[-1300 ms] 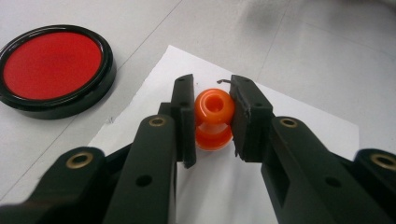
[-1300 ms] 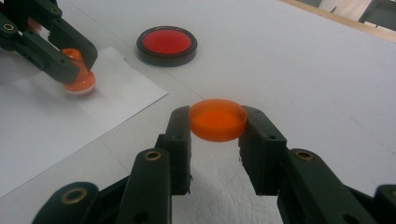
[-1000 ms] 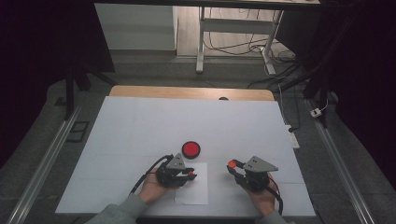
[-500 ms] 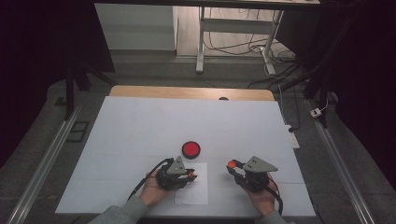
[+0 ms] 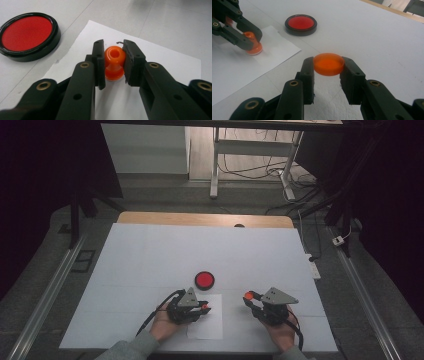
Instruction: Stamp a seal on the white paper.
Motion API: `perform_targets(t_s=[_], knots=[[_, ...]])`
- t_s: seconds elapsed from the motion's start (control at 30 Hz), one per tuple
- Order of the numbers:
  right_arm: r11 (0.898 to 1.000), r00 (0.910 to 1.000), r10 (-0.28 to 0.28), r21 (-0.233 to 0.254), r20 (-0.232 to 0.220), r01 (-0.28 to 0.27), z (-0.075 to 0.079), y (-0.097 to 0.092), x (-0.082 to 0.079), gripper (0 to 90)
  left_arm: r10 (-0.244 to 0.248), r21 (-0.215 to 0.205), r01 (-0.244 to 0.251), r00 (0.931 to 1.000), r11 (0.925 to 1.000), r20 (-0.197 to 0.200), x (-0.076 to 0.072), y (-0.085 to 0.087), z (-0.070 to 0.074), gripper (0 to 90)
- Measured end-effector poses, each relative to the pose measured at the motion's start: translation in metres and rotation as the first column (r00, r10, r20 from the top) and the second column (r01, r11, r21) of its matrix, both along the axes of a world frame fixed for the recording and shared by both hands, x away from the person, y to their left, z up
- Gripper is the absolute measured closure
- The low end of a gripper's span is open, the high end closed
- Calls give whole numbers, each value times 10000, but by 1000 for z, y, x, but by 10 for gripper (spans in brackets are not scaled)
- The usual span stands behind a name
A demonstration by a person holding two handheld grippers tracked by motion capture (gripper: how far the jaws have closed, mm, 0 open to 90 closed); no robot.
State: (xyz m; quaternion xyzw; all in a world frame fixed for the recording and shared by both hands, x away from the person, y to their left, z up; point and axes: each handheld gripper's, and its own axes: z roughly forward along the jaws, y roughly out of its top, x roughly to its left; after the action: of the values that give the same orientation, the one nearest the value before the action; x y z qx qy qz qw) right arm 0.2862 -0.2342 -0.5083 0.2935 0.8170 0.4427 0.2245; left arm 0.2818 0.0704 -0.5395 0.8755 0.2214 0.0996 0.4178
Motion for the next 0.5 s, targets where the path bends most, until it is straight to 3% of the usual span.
perform_targets(t_s=[0.5], knots=[[10000, 10000, 2, -10, 46, -2, 1, 0, -1, 643, 0, -6, 0, 10000, 10000, 63, -1, -1, 0, 733]])
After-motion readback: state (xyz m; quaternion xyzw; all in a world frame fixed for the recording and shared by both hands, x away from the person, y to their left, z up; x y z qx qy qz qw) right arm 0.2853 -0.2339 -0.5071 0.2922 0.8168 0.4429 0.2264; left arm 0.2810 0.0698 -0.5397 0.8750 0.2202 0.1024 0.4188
